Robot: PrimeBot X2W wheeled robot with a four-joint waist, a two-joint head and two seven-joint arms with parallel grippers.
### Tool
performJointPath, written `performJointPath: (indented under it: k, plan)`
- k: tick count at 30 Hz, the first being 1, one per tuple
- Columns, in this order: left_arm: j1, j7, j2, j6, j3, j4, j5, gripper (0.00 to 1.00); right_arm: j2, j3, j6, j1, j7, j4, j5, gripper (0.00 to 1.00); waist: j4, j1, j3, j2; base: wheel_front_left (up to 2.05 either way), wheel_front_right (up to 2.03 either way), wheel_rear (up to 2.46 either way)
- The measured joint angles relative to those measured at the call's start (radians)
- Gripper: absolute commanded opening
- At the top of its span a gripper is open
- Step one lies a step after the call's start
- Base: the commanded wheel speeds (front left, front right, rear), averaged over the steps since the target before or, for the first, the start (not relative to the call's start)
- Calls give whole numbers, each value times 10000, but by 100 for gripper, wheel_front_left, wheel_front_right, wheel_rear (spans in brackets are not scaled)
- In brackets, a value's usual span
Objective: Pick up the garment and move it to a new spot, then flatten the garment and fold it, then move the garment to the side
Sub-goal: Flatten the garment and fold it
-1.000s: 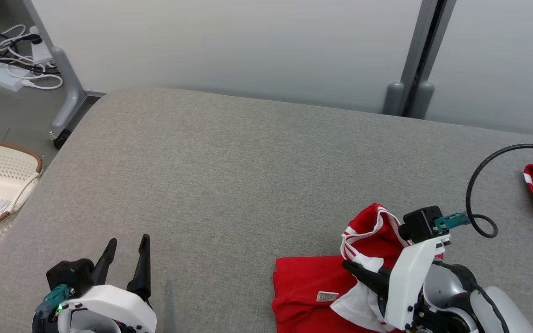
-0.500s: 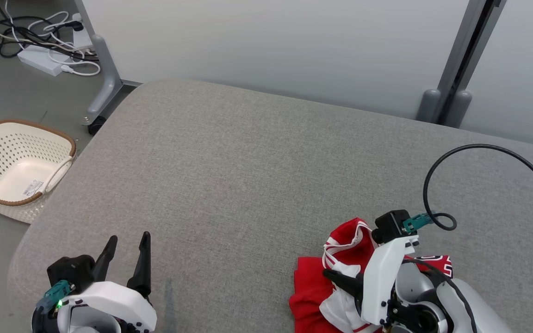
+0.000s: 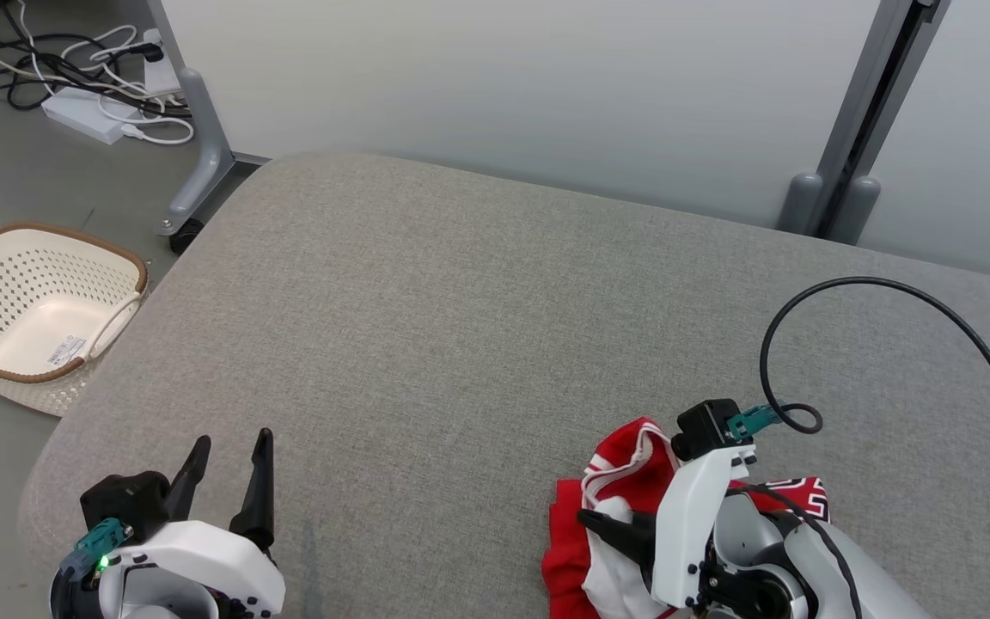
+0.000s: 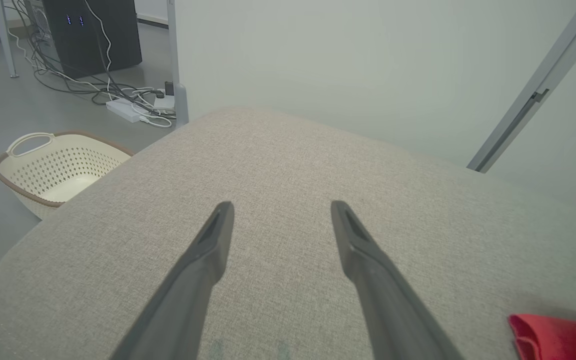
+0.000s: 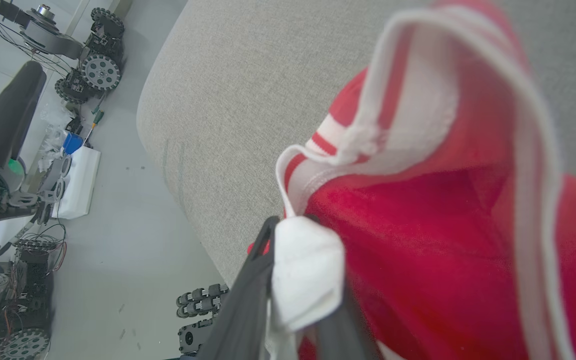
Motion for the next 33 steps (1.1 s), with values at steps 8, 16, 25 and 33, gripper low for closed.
performJointPath:
  k: [8, 16, 25, 33]
  plan:
    - [206, 35, 82, 111, 23, -77, -48, 100, -15, 395, 0, -168, -301, -525, 642, 100, -269, 0, -91, 0, 0, 0, 0]
    - [401, 75, 203, 199, 50, -261, -77, 100, -476, 337, 0, -125, -663, -2489, 1611, 100, -943, 0, -350, 0, 0, 0, 0]
    - [464, 61, 307, 276, 79, -468, -81, 100, -1705, -1323, 0, 573, -1802, -3480, 1233, 100, -1672, 0, -456, 0, 0, 0, 0]
    - [553, -58, 291, 345, 173, -612, -25, 100, -2040, -2483, 0, 1622, -2353, -3430, 562, 100, -2023, 0, -435, 0, 0, 0, 0]
